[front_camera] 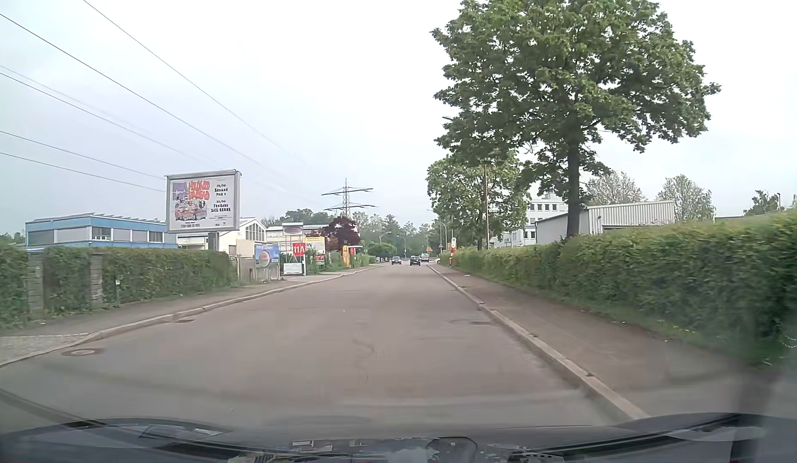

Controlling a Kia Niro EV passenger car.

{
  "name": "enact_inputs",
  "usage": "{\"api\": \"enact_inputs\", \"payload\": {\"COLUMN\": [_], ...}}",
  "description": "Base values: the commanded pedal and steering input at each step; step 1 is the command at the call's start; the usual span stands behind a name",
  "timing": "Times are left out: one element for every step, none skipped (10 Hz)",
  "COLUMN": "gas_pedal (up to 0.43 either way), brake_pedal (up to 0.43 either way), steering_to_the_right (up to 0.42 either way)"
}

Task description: Follow the waypoints while adhering to traffic rules and regulations

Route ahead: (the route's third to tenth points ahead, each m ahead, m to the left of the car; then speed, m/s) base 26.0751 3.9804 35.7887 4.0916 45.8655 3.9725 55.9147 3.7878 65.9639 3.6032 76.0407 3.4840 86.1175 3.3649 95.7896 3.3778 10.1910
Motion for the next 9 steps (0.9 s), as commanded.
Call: {"api": "enact_inputs", "payload": {"gas_pedal": [0.028,0.039,0.039,0.039,0.039,0.039,0.039,0.039,0.039], "brake_pedal": [0.000,0.000,0.000,0.000,0.000,0.000,0.000,0.000,0.000], "steering_to_the_right": [0.000,0.001,0.001,0.002,0.001,0.001,0.001,0.000,0.000]}}
